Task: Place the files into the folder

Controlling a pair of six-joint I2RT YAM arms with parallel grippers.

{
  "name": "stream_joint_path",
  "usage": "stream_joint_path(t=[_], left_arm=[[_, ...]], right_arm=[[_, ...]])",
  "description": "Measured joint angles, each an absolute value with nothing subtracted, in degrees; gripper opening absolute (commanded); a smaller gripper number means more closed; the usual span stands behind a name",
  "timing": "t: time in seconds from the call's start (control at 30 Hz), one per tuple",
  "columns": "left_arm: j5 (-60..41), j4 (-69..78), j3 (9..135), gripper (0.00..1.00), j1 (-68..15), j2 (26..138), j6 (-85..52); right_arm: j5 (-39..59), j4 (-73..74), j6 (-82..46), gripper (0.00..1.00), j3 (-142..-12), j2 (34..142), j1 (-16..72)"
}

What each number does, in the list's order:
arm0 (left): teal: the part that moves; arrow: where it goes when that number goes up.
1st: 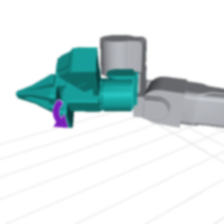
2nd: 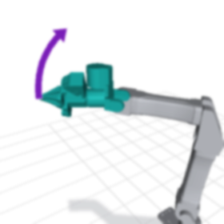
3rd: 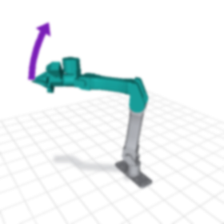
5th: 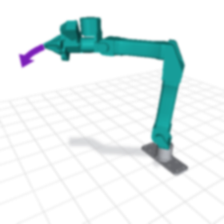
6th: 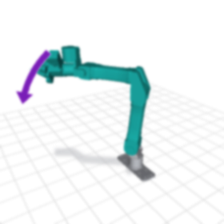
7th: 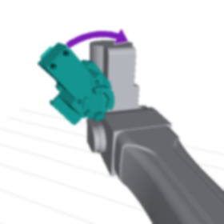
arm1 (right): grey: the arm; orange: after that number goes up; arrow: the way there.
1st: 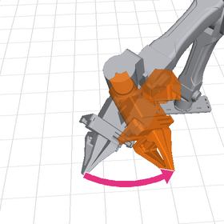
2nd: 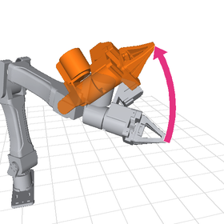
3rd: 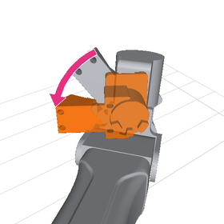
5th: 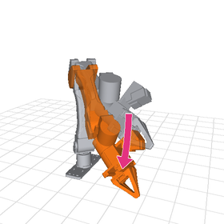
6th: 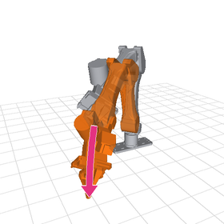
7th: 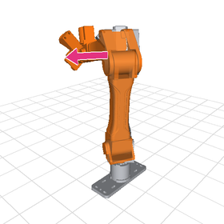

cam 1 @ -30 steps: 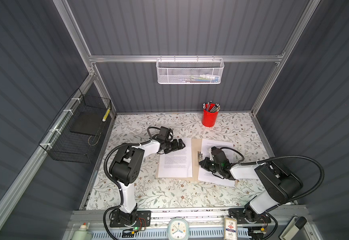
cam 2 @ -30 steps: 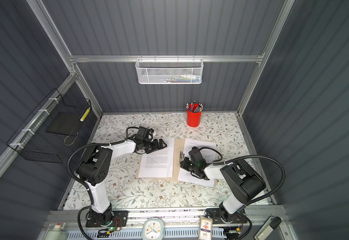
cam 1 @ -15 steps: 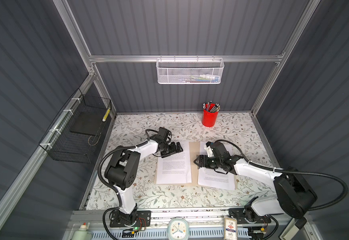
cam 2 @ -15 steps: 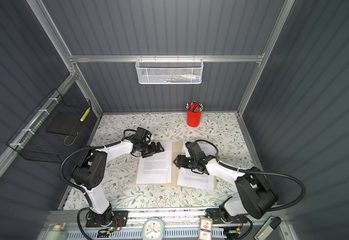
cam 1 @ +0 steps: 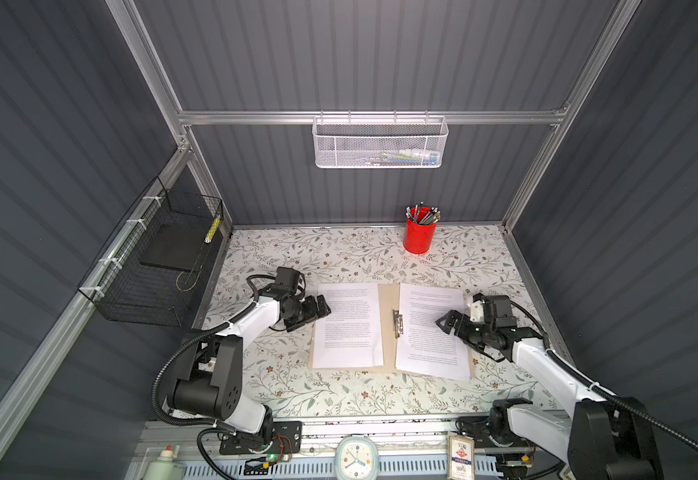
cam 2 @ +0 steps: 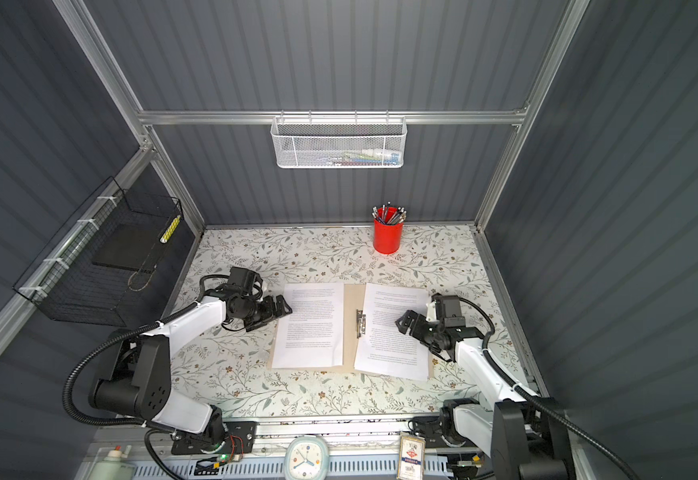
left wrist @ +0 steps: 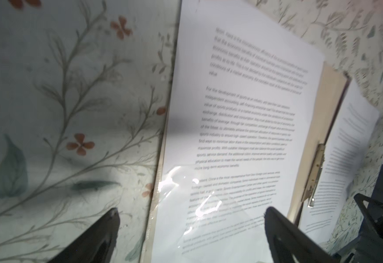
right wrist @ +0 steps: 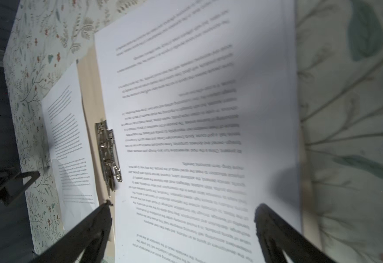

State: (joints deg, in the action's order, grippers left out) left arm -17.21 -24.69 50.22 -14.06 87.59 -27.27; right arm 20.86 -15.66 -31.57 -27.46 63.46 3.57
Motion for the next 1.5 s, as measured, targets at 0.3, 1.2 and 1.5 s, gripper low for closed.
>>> stream_joint_path(t=[0.3, 1.2, 1.5], left_arm=[[-18.9, -22.7, 50.0, 1.0, -14.1, 91.6, -26.0], [-40.3, -17.7, 62.0, 1.0, -20.3, 73.2, -34.7], [-34.3, -18.2, 73.0, 1.0, -37.8, 84.1, -35.4]], right_arm=[[22.0, -12.5, -37.5, 0.99, -25.8, 67.1, -2.5], [26.6, -1.9, -42.0, 0.99, -31.2, 79.1, 8.9], [17.5, -13.4, -40.3, 0.99, -34.0, 67.3, -0.7]])
